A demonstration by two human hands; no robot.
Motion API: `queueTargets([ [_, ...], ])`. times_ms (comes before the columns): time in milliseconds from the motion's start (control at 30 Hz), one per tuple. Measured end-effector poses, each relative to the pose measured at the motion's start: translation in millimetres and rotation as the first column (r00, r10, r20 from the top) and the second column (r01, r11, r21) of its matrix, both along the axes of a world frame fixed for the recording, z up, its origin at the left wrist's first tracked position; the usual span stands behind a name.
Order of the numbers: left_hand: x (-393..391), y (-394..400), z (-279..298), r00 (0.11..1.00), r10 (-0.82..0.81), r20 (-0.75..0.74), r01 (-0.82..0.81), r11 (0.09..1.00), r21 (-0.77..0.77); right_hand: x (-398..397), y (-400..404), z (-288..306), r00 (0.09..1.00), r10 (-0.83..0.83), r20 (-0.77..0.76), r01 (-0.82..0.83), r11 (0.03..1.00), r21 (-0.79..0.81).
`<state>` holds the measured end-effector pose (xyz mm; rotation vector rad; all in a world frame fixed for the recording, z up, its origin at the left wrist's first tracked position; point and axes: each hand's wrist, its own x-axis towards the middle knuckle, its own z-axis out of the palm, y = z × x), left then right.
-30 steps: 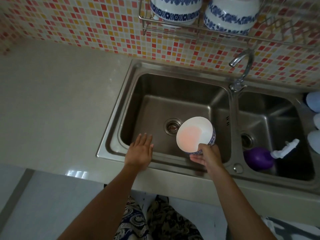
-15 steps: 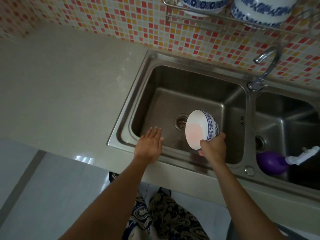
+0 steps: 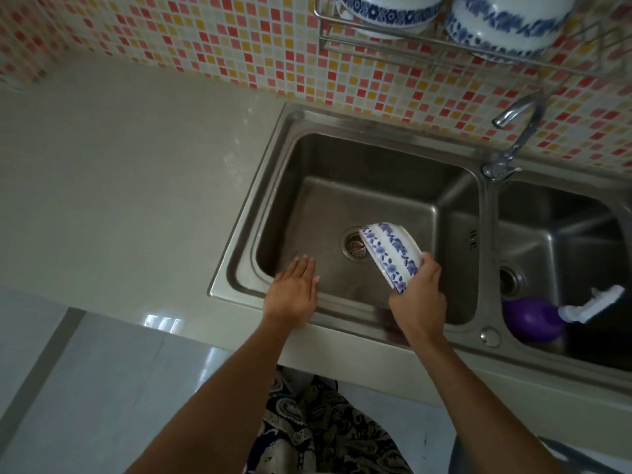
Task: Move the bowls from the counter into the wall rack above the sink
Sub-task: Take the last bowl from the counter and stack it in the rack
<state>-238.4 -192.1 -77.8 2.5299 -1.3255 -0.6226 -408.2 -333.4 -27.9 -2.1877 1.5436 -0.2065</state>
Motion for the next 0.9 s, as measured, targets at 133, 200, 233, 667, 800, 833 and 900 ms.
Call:
queueTargets([
  [133, -0.1, 0.9, -0.5, 1.0, 0.002, -0.009, -0.002, 1.0, 0.005, -4.8, -6.0, 1.3, 0.969, 0.194, -0.15, -0.212, 0.971, -0.113],
  [200, 0.0, 0.4, -0.8, 1.0, -0.005, 0.001, 0.005, 1.0, 0.006, -6.3, -11.2, 0.4, 0.939, 0.286, -0.192, -0.315, 0.938, -0.147],
  [233, -0.1, 0.4, -0.4, 1.0, -0.008, -0.003, 0.008, 1.0, 0.009, -6.2, -13.1, 1.7, 0.925, 0.321, -0.203, -0.354, 0.922, -0.157],
  [667, 10.8, 0.5, 17.4, 0.957, 0.077, -0.279, -0.084, 0.996, -0.014, 22.7, -9.9, 46.9, 0.536, -0.806, 0.252, 0.266, 0.444, 0.856],
  [800, 27.5, -6.5, 43.1, 0.887, 0.165, -0.432, -0.183, 0.983, 0.0, 10.5, -4.0, 67.0, 0.339, -0.909, 0.244, 0.019, 0.266, 0.964],
  [833, 33.2, -10.8, 50.1, 0.878, 0.174, -0.447, -0.198, 0.98, -0.007, 8.9, -2.4, 72.3, 0.36, -0.897, 0.257, 0.004, 0.277, 0.961],
  [900, 42.9, -22.2, 70.9, 0.884, 0.162, -0.439, -0.208, 0.977, -0.057, 7.9, -0.9, 89.3, 0.442, -0.845, 0.3, -0.03, 0.32, 0.947],
])
